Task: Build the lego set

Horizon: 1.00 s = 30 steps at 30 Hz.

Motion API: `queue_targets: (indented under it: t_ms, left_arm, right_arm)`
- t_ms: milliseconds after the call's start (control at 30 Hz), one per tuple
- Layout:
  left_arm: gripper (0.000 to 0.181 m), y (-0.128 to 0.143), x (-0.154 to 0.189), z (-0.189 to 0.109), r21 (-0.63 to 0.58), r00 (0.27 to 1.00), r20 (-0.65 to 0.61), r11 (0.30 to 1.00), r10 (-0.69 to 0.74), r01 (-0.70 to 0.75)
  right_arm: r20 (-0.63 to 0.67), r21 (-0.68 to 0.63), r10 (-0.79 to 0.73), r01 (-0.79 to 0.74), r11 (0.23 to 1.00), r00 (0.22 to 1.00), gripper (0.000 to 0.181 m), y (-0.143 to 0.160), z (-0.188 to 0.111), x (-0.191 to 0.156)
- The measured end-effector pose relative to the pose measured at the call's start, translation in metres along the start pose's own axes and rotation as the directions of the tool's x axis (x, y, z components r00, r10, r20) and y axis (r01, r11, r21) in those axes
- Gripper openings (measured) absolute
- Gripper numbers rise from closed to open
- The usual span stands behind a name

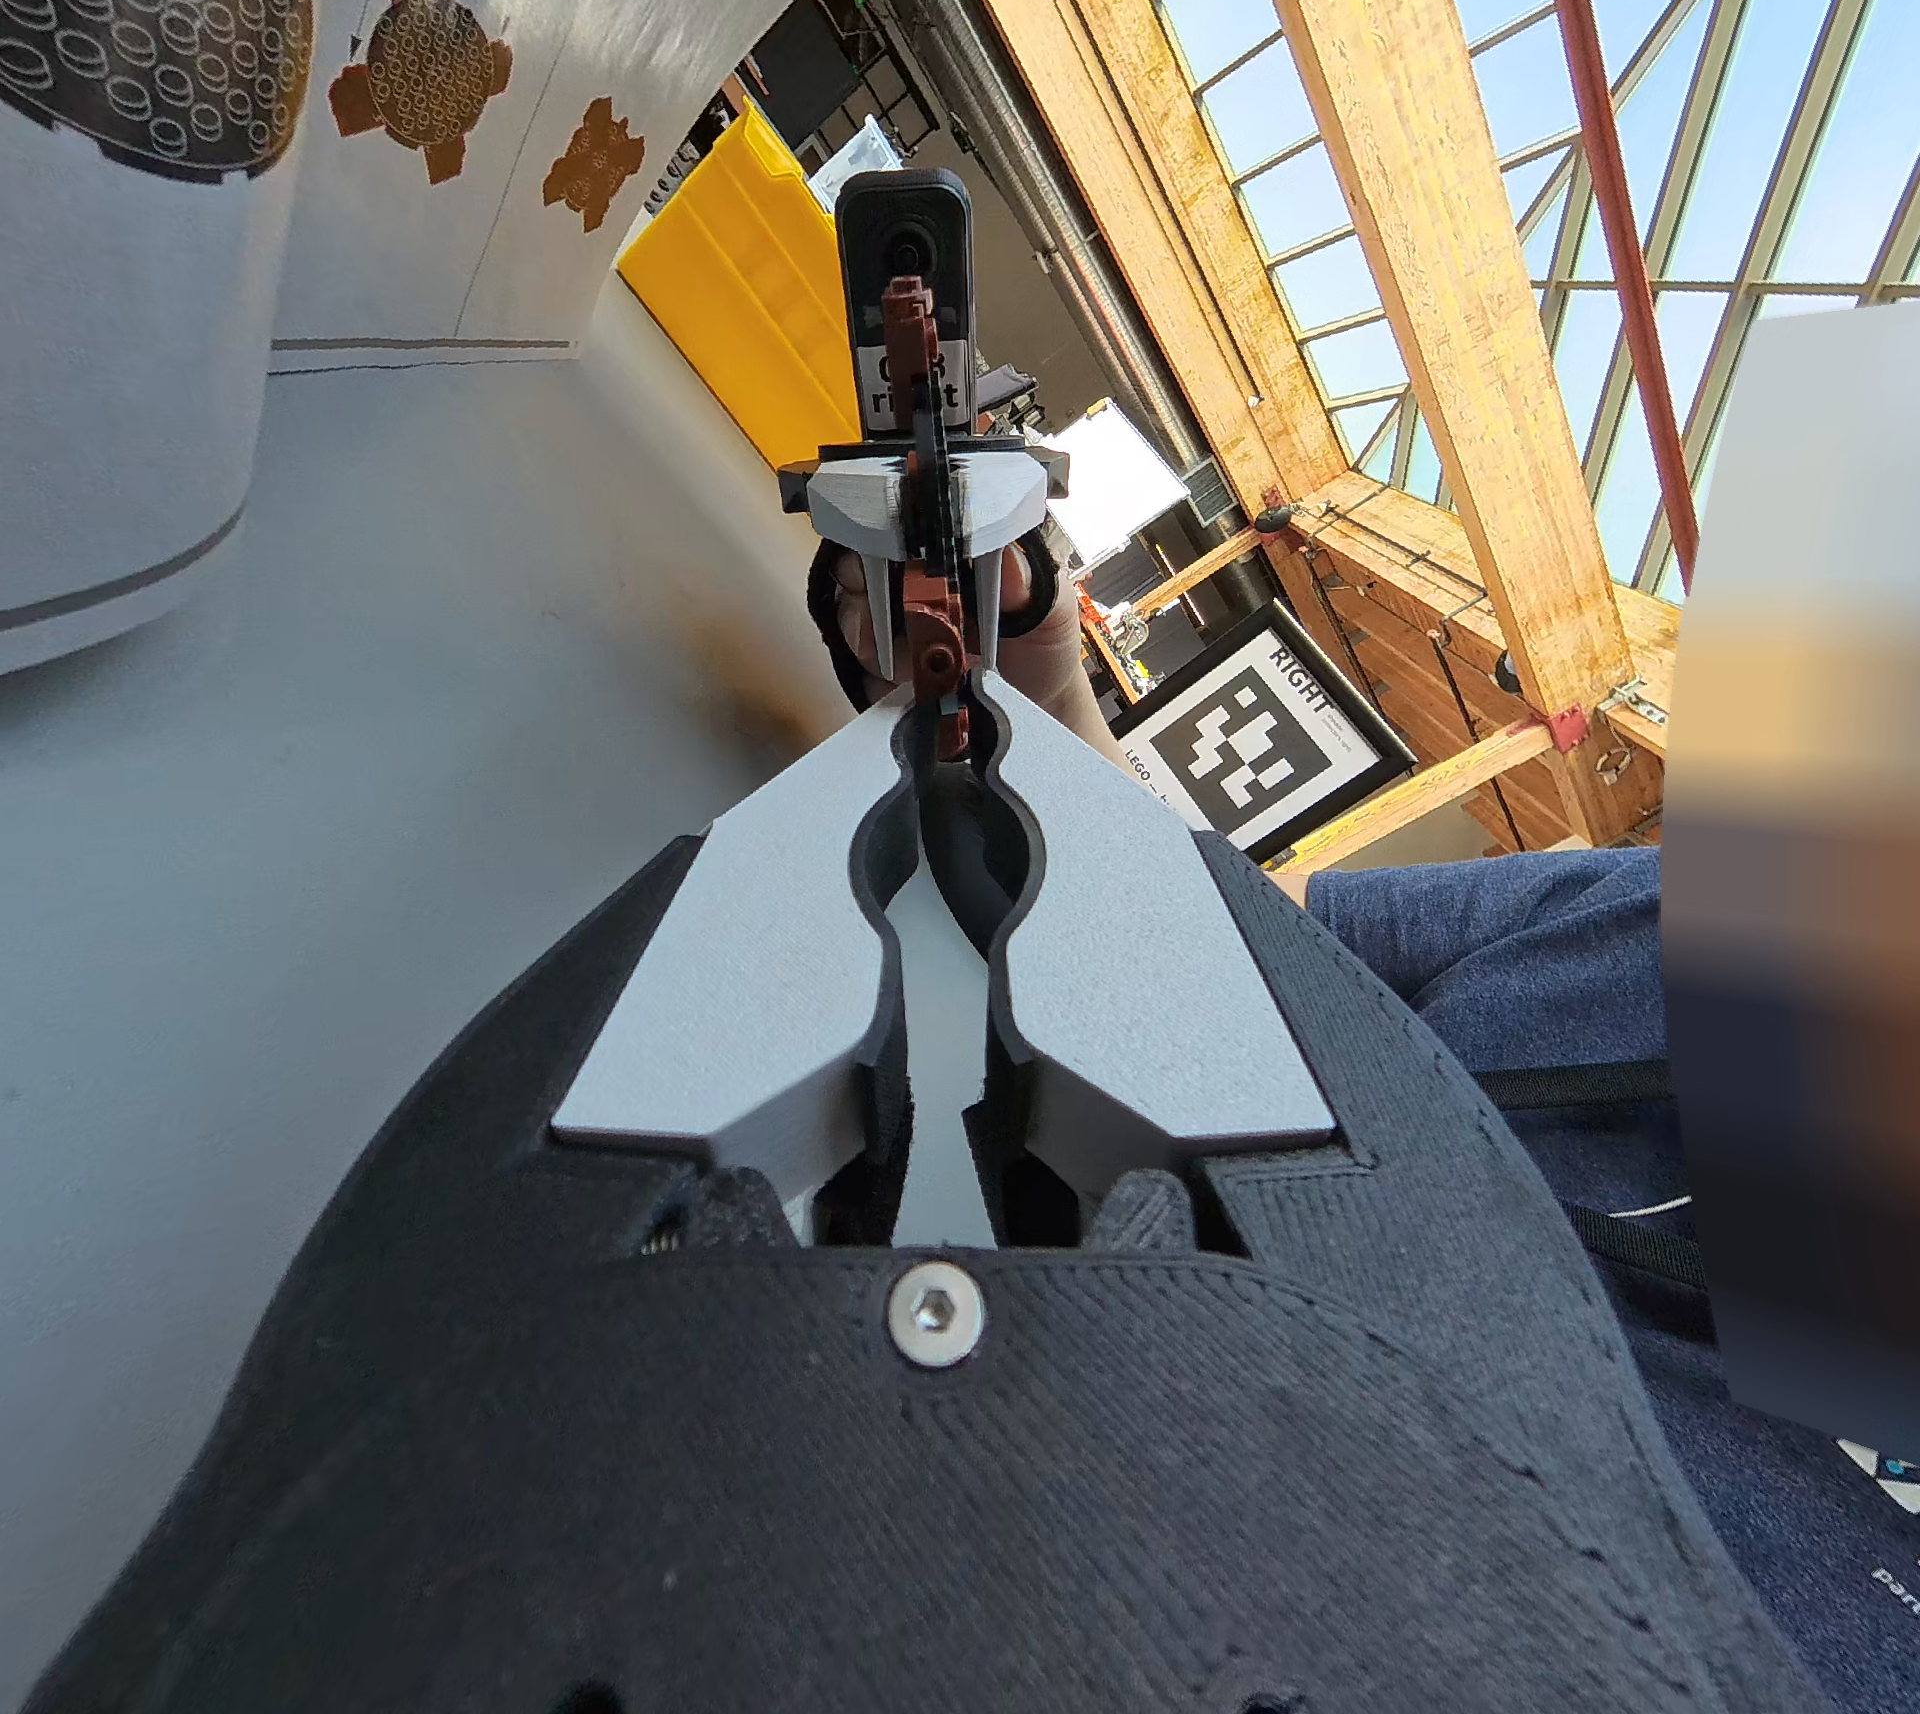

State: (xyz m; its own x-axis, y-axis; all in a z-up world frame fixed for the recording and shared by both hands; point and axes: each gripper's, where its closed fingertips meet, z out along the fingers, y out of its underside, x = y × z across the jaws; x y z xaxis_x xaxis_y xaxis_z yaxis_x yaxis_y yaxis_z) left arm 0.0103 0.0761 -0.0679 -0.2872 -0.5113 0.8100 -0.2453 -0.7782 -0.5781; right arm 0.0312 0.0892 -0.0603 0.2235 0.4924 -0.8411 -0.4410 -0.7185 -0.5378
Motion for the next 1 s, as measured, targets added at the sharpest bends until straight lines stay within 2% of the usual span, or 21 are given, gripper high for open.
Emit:
queue_targets:
  t_ms: [533, 667, 733, 833, 900, 967, 1000]
  left_arm:
    - [0.002, -0.001, 0.002, 0.0, 0.009, 1.0, -0.005, 1.0, 0.006, -0.006]
    - [0.014, 0.0, 0.006, 0.003, 0.005, 1.0, -0.02, 1.0, 0.009, -0.009]
    - [0.006, 0.002, 0.006, 0.004, 0.003, 1.0, -0.018, 1.0, 0.026, -0.026]
    - [0.006, 0.001, 0.009, 0.005, -0.003, 0.999, -0.017, 0.999, 0.046, -0.046]
    - [0.005, 0.0, 0.011, 0.004, -0.002, 0.997, -0.008, 0.997, 0.076, -0.076]
    - [0.004, -0.002, 0.014, 0.004, 0.0, 0.994, 0.001, 0.994, 0.11, -0.11]
    - [0.004, -0.003, 0.015, 0.003, 0.0, 0.992, 0.008, 0.992, 0.129, -0.129]
  right_arm:
    - [0.007, 0.008, 0.002, -0.002, 1.0, 1.0, 0.006, -0.001, 0.001, -0.002]
    - [0.026, -0.004, -0.016, 0.016, 1.0, 1.0, 0.006, 0.001, 0.004, -0.007]
    - [0.024, -0.012, -0.041, 0.041, 0.999, 0.999, 0.006, 0.002, 0.005, -0.009]
    - [0.03, -0.016, -0.075, 0.075, 0.997, 0.997, 0.007, 0.002, 0.005, -0.014]
    - [0.027, -0.015, -0.105, 0.105, 0.994, 0.994, 0.012, 0.001, 0.005, -0.015]
    - [0.01, -0.01, -0.144, 0.144, 0.99, 0.99, 0.027, -0.001, 0.004, -0.013]
    - [0.018, -0.018, -0.161, 0.162, 0.987, 0.987, 0.028, 0.0, 0.005, -0.014]
